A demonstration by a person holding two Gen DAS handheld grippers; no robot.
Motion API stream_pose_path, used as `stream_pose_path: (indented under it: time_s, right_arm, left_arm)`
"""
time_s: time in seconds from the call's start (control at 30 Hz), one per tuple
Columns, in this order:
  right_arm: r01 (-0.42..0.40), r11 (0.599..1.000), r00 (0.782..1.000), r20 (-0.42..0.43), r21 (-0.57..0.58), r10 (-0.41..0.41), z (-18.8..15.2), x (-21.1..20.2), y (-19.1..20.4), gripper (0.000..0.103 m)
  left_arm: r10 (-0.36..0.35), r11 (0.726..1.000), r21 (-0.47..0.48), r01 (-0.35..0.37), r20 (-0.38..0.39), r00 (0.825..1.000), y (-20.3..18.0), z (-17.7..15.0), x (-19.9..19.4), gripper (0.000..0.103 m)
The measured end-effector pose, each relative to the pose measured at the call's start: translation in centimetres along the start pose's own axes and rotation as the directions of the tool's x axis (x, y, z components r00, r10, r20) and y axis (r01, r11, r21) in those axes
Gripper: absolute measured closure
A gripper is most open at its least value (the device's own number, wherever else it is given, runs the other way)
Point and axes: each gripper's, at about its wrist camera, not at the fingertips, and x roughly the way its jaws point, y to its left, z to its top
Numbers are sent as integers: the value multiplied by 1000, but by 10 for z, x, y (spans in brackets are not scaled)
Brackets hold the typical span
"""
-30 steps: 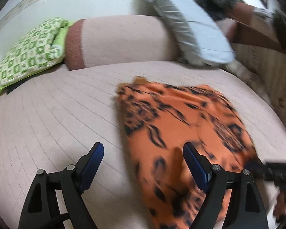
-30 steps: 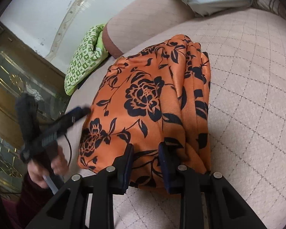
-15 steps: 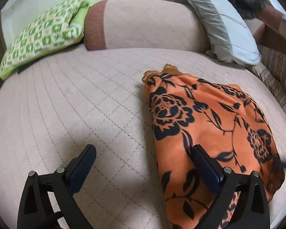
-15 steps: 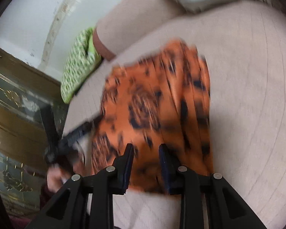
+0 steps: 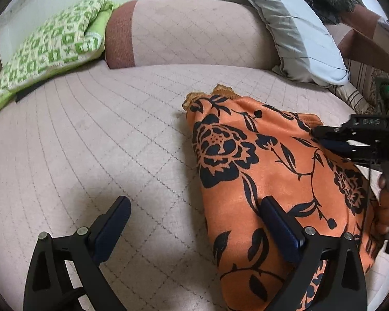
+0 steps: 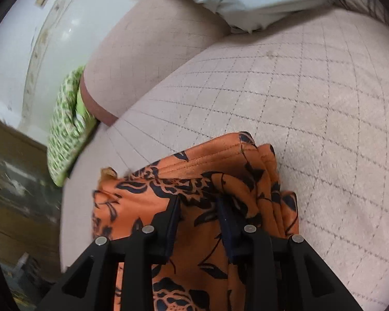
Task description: Fold small clothes
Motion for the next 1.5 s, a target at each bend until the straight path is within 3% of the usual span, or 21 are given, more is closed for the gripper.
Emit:
stream_pose_path:
  time_s: [0.2,0.3,0.43,0.57,0.67,0.87,1.3,1.5]
  right_arm:
    - [-48,998,998,35,-42,49,-24,-38,3,65]
    - [-77,996,995,67,-40,80,-42,-64,2,40]
    - [-78,994,994,71,-72,84,-72,-85,4,40]
    - [-30,996,999,33,-88,33,-105,-81,-7,40]
    - [-9,993,998,68,-117,17,-123,-74,-20,43]
    - [21,983,997,82,-182,-6,-127,-70,-16,41]
    - [-18,984,999,41,-176,26,-122,-72,-18,41]
    - [-86,992,996,0,-87,87,-110,-85,-27,41]
  left_arm:
    - [70,994,75,-74,59,996,-11,0,-10,2]
    - [79,993,78,-83,61,995,-11,0,-10,2]
    - [81,994,70,-85,62,995,-10,-3,-11,2]
    - [82,994,68,-86,64,995,-10,-4,-12,2]
    - [79,994,69,-84,66,995,-11,-6,-11,2]
    - [68,995,64,-72,64,996,-8,-6,-10,2]
    - [55,996,61,-59,70,996,-7,-6,-7,2]
    - [54,997,59,-58,71,996,-7,-5,-6,2]
